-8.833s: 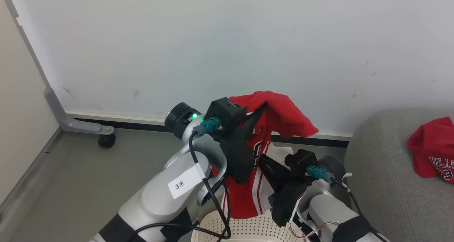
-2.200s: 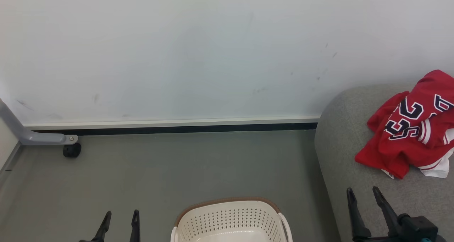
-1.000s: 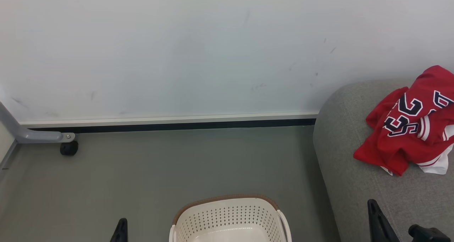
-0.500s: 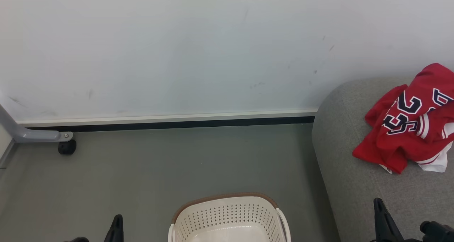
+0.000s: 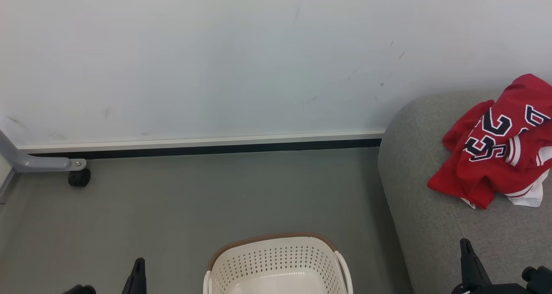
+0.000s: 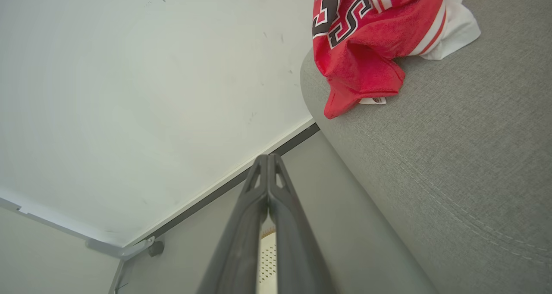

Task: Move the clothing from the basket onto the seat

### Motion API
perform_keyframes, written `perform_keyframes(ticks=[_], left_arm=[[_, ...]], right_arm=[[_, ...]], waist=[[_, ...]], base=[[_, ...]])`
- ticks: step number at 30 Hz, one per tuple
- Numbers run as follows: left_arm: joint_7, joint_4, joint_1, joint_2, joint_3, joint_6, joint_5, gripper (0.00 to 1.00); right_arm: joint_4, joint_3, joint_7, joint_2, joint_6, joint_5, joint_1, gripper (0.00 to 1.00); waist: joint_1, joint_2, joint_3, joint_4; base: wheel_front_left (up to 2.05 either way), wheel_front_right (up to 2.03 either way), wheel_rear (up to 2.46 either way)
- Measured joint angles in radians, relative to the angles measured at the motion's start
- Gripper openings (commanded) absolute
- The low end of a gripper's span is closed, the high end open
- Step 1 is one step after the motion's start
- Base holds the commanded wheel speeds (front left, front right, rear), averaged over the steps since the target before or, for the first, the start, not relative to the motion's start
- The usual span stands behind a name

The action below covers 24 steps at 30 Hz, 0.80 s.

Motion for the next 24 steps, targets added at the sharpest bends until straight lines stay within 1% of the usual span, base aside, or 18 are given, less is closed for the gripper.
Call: perform_keyframes(ticks=[14, 19, 24], left_arm=[[0.044, 0.01, -0.025, -0.016, 0.04, -0.027, -0.146, 0.0], [0.058, 0.012, -0.041, -0.023, 0.054, -0.043, -0.202, 0.0], [0.072, 0.016, -0.042, -0.027, 0.068, -0.044, -0.253, 0.0]], right_arm=[[0.021, -0.049, 0.044, 0.022, 0.028, 0.153, -0.026, 0.0], [0.027, -0.067, 0.062, 0.028, 0.04, 0.209, -0.04, 0.0], [0.036, -0.081, 0.077, 0.036, 0.049, 0.254, -0.042, 0.0]], waist=[[0.0, 0.0, 0.008, -0.005], [0.0, 0.0, 0.01, -0.007], [0.0, 0.0, 0.012, -0.009]], base=[[0.0, 0.0, 0.0], [0.0, 0.0, 0.0], [0.0, 0.0, 0.0]])
